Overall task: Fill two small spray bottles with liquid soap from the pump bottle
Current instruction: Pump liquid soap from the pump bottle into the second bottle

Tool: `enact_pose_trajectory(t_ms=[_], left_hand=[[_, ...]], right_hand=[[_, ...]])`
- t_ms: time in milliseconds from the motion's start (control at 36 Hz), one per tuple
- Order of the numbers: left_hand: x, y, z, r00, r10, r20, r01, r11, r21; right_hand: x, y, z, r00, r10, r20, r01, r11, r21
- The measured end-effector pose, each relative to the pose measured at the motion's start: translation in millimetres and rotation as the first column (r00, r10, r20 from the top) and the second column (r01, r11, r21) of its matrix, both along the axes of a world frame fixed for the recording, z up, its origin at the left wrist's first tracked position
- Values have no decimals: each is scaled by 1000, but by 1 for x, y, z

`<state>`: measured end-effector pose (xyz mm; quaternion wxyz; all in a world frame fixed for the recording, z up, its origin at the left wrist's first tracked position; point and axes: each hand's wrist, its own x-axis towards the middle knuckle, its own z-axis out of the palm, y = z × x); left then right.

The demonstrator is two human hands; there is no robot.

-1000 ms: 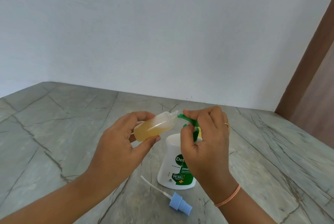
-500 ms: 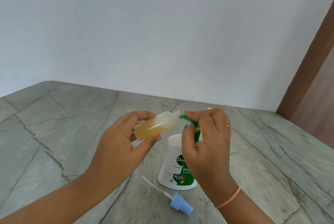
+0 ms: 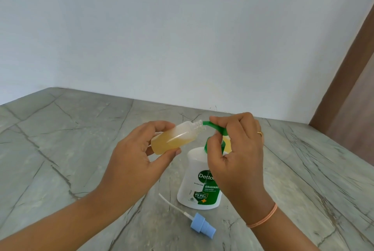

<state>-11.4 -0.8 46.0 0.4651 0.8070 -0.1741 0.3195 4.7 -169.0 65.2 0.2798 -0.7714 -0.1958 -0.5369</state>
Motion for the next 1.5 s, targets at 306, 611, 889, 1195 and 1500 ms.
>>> enact_pose_trajectory(t_ms=[306,611,889,1195,1500], left_hand=[[1,1,-1,1000,10,3,-10,1000,13],[1,1,0,1000,-8,9,9,1000,-10],[1,1,-1,1000,-4,10,4,1000,3],[0,0,0,1000,-17,-1,17,1000,-15],[1,1,-3,1000,3,2,-3,1000,-6]], right_hand=[[2,5,-7,1000,10,-3,-10,1000,23],[0,0,1,1000,19,-24,-19,1000,10],[1,5,-9,1000,15,10,-15,1000,24],[-4,1,5,999,1,-34,-2,1000,-19],[0,5,-6,1000,-9,8,10,1000,-5]])
